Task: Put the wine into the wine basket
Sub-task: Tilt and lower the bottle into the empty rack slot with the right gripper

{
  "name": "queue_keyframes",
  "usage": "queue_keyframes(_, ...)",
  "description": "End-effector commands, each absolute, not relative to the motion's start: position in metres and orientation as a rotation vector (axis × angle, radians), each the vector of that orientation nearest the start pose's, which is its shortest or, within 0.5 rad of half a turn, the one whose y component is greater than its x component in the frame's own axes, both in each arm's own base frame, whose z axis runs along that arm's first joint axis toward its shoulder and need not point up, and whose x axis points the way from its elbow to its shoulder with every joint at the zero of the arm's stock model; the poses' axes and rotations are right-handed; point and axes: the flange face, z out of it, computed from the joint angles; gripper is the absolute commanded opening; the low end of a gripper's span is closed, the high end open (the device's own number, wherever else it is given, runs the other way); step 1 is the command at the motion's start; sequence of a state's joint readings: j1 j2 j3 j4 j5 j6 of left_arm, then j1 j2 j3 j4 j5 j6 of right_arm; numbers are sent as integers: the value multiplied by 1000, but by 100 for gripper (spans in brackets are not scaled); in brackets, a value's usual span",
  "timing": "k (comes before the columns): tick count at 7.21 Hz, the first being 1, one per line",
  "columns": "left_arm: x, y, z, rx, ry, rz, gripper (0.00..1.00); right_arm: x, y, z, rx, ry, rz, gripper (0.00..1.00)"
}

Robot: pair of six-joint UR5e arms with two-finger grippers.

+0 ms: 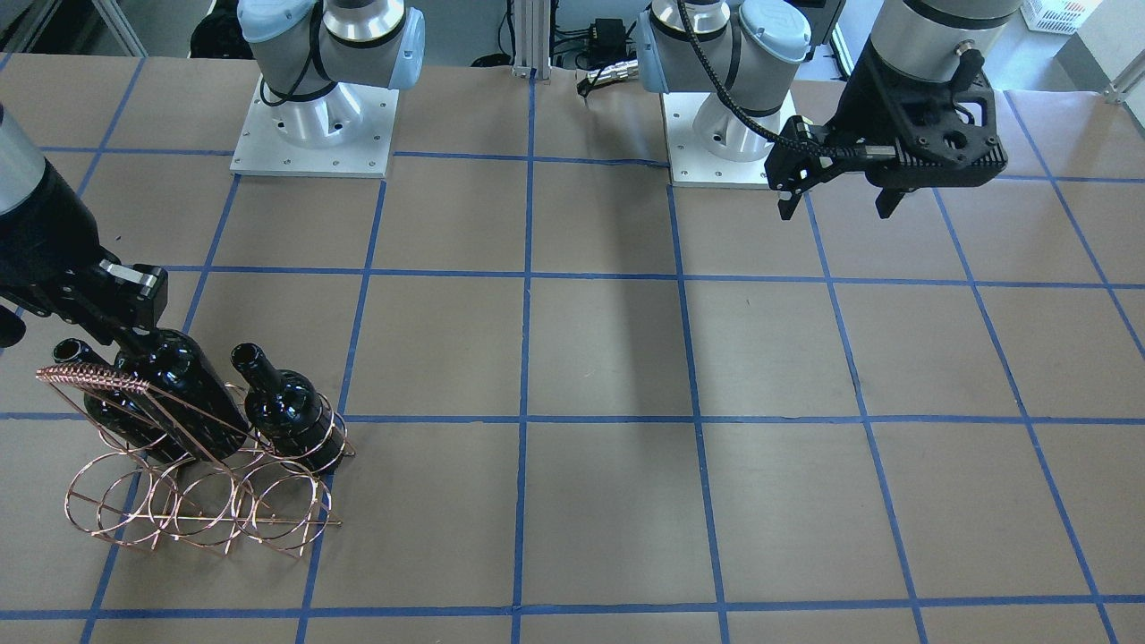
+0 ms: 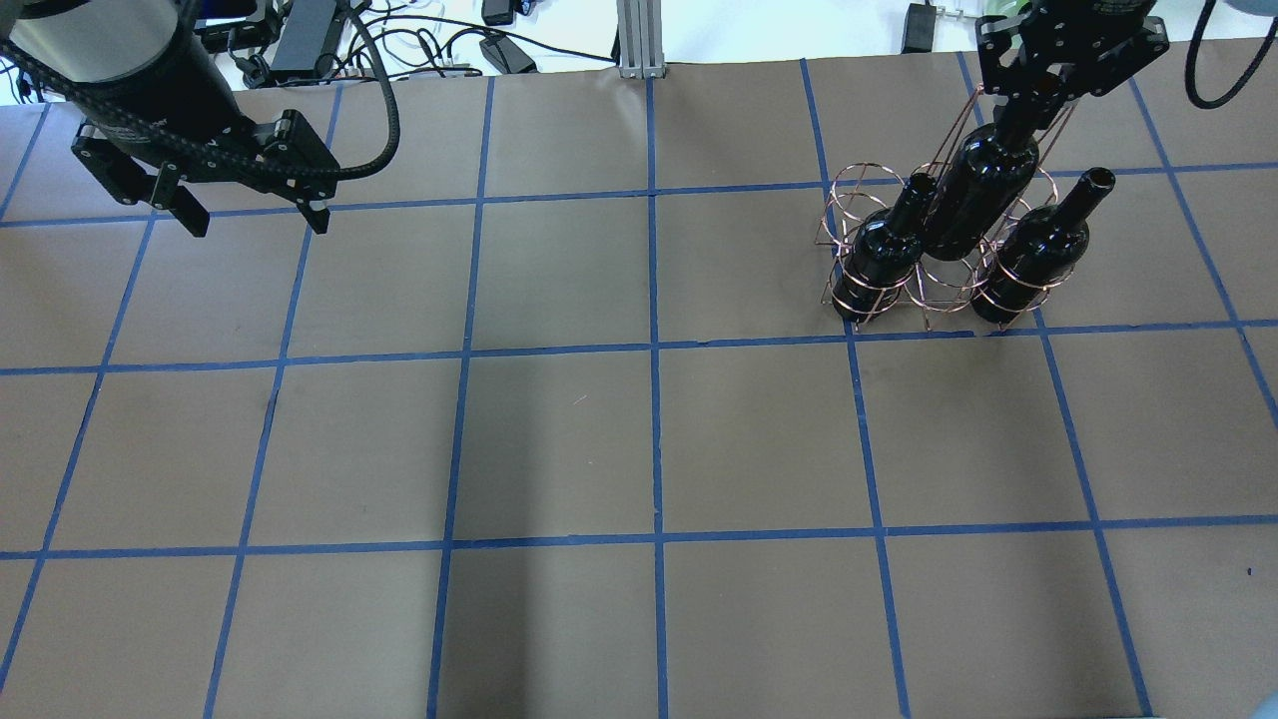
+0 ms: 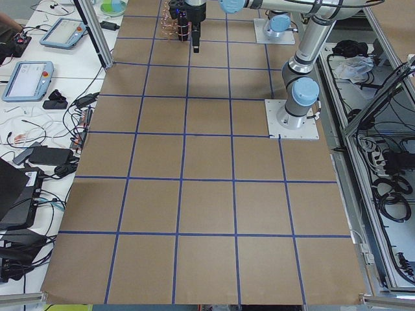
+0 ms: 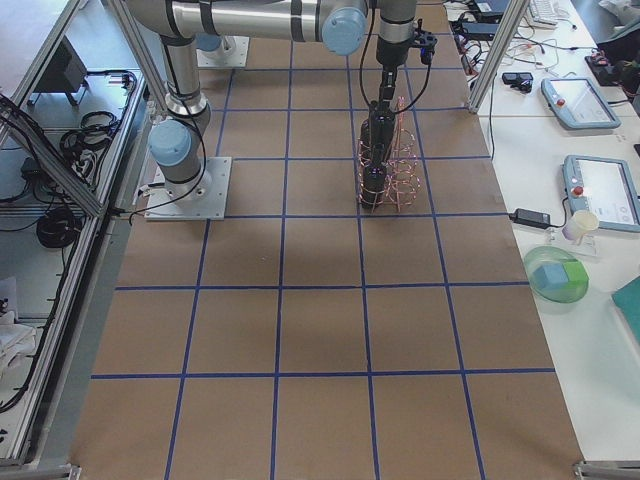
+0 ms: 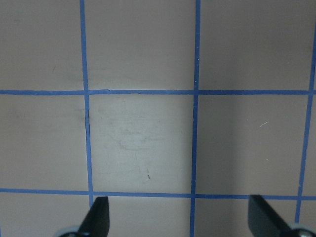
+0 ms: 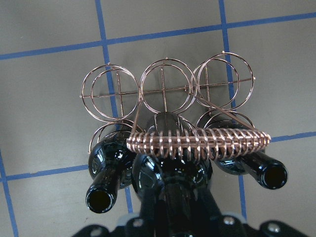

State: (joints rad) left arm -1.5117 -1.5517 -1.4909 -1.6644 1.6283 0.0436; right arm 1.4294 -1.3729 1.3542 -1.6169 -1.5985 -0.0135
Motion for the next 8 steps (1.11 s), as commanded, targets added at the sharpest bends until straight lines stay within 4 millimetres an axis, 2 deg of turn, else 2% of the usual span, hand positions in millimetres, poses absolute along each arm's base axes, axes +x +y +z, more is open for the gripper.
queue_keyframes(1, -99, -489, 527, -24, 3085, 0, 100, 42, -599, 489, 208, 3165, -101, 1)
queue_keyframes(3, -100, -487, 516, -32, 3088, 30, 100, 41, -599, 488, 211, 3168, -98, 1)
queue_keyframes(8, -99, -486, 517, -25, 3085, 26, 100, 28, -598, 489, 185, 3159, -96, 1)
